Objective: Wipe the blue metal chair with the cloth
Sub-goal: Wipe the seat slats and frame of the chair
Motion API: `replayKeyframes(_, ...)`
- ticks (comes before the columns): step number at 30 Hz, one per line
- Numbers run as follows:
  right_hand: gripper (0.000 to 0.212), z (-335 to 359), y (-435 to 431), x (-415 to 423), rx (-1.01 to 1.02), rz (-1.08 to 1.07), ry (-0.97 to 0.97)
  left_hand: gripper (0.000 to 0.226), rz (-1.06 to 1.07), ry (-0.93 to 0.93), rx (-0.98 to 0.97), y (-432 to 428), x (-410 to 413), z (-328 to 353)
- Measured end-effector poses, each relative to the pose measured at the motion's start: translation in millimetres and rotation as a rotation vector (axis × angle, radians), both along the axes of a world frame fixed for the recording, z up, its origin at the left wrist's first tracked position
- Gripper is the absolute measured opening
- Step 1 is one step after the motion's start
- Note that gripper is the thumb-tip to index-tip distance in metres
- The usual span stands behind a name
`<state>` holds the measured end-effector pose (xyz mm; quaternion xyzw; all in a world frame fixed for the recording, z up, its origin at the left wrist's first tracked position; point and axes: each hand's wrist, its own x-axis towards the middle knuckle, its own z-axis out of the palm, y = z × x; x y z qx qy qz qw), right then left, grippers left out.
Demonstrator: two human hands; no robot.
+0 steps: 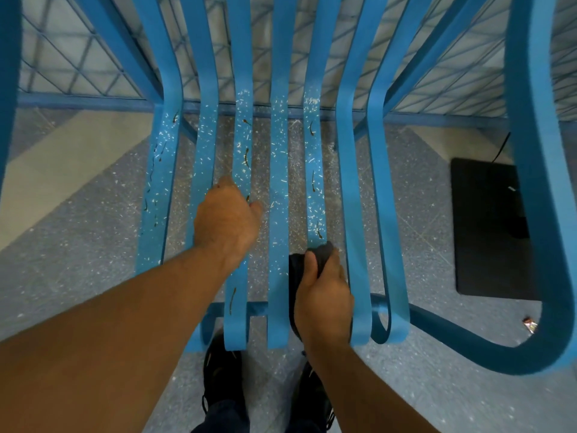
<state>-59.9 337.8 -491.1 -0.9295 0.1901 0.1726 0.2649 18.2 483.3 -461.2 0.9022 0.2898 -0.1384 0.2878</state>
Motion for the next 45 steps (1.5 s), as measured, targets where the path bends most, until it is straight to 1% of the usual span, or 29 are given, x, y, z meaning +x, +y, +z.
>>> replayKeyframes(2, 0.065, -0.2, 3.0, -10.6, -0.031, 0.119, -0.058, 0.03, -0.028, 0.059, -0.012, 2.1, 4.0, -2.0)
replayKeyframes(4, 0.071, 0.8, 4.5, -10.7, -0.065, 0.168, -0.008, 0.033, -0.053, 0.105, -0.004, 3.6, 7.3, -4.0)
replayKeyframes(6, 0.07, 2.4, 3.4, -1.0, -0.065, 0.133, 0.069, 0.037, -0.077, 0.131, 0.002, 5.4, 10.7, -7.1)
replayKeyframes(9, 0.056, 4.0, 3.6, 20.0, -0.032, -0.004, 0.163, 0.037, -0.092, 0.144, 0.005, 7.9, 14.6, -12.7)
replayKeyframes(12, 0.062, 4.3, 9.0, 33.3, -0.043, -0.096, 0.205, 0.036, -0.083, 0.137, 0.002, 9.2, 17.4, -17.2)
replayKeyframes(15, 0.061, 0.4, 10.8, 34.9, -0.031, -0.136, 0.168, 0.032, -0.064, 0.146, -0.009, 7.2, 18.7, -19.5)
replayKeyframes(17, 0.055, -1.8, 10.7, 32.1, -0.039, -0.072, 0.093, 0.023, -0.056, 0.164, -0.014, 5.8, 19.8, -19.3)
replayKeyframes(19, 0.058, -6.3, 11.3, 28.3, -0.054, 0.041, -0.02, 0.012, -0.069, 0.183, 0.0, 6.2, 21.7, -18.6)
replayKeyframes(21, 0.065, -7.3, 12.3, 27.1, -0.058, 0.122, -0.048, 0.012, -0.083, 0.196, 0.011, 7.3, 23.1, -20.1)
replayKeyframes(23, 0.068, -7.0, 12.9, 32.1, -0.063, 0.149, -0.013, 0.019, -0.093, 0.202, 0.003, 8.9, 22.9, -22.5)
replayKeyframes(25, 0.061, -8.1, 9.8, 42.6, -0.066, 0.086, 0.02, 0.023, -0.106, 0.204, -0.001, 8.9, 20.7, -24.9)
replayKeyframes(27, 0.055, -5.7, 15.2, 56.1, -0.029, -0.031, 0.067, 0.024, -0.127, 0.214, 0.0, 13.9, 23.2, -24.0)
replayKeyframes(31, 0.062, -3.5, 17.4, 66.0, -0.049, -0.097, 0.094, 0.023, -0.132, 0.24, -0.009, 13.9, 26.0, -24.9)
replayKeyframes(33, 0.06, -4.7, 18.1, 60.2, -0.071, -0.073, 0.054, 0.023, -0.137, 0.243, -0.012, 13.4, 25.1, -24.3)
replayKeyframes(35, 0.06, -6.0, 17.8, 44.4, -0.088, 0.035, 0.01, 0.025, -0.129, 0.243, -0.004, 12.5, 24.8, -22.5)
replayKeyframes(37, 0.066, -3.7, 16.1, 22.3, -0.1, 0.138, 0.03, 0.026, -0.114, 0.236, 0.007, 11.2, 25.1, -20.5)
replayKeyframes(38, 0.067, -2.8, 14.4, 13.6, -0.104, 0.151, 0.057, 0.026, -0.105, 0.233, 0.007, 10.8, 25.3, -20.0)
replayKeyframes(41, 0.067, 0.0, 6.3, 5.8, -0.078, 0.084, 0.111, 0.025, -0.089, 0.232, -0.02, 9.9, 24.5, -18.9)
replayKeyframes(44, 0.05, -2.4, 8.3, 23.3, -0.021, -0.057, 0.124, 0.024, -0.099, 0.24, -0.003, 9.9, 24.9, -21.0)
replayKeyframes(45, 0.048, -3.2, 10.0, 29.8, -0.009, -0.099, 0.136, 0.024, -0.098, 0.24, 0.0, 10.1, 24.8, -22.4)
